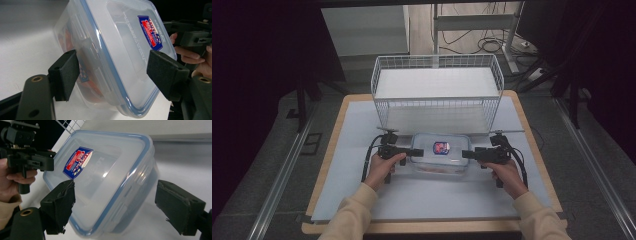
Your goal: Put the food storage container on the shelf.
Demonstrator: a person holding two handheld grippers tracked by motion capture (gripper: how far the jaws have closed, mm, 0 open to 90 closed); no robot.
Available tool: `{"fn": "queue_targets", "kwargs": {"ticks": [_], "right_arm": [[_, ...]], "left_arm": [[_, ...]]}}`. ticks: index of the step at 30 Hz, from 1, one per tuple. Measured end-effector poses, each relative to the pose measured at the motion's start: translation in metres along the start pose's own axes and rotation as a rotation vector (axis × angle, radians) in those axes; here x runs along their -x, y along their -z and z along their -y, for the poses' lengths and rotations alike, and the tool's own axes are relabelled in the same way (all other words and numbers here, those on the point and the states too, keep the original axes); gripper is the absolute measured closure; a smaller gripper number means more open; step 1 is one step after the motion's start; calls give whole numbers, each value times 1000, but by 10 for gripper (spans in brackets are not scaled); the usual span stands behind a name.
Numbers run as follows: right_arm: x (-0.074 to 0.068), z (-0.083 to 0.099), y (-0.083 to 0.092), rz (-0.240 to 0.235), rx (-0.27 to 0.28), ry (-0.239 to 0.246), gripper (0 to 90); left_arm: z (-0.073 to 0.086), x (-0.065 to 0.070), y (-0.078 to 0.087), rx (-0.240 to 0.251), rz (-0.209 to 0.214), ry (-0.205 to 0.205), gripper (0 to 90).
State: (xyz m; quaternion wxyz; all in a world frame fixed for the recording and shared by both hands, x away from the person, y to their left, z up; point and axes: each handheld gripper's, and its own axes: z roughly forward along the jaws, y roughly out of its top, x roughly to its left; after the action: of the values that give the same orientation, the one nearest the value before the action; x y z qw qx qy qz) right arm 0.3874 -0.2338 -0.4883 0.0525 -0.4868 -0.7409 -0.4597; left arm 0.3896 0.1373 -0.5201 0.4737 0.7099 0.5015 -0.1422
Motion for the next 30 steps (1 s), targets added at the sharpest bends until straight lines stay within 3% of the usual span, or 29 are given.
{"fn": "queue_targets", "kwargs": {"ticks": [12, 15, 18, 19, 23, 30], "right_arm": [[10, 0, -18, -38, -46, -77, 181], [12, 1, -22, -74, -57, -111, 205], [11, 0, -21, -66, -58, -104, 232], [10, 0, -17, -62, -48, -95, 288], [12, 1, -15, -71, -35, -117, 325], [8, 4, -6, -78, -15, -103, 405]], "left_arm": [[0, 0, 0, 3, 1, -3, 266], [1, 0, 0, 5, 1, -3, 266], [1, 0, 0, 9, 1, -3, 266], [1, 0, 0, 11, 0, -3, 269], [6, -1, 1, 41, 9, 0, 292], [15, 6, 9, 86, 0, -26, 349]]}}
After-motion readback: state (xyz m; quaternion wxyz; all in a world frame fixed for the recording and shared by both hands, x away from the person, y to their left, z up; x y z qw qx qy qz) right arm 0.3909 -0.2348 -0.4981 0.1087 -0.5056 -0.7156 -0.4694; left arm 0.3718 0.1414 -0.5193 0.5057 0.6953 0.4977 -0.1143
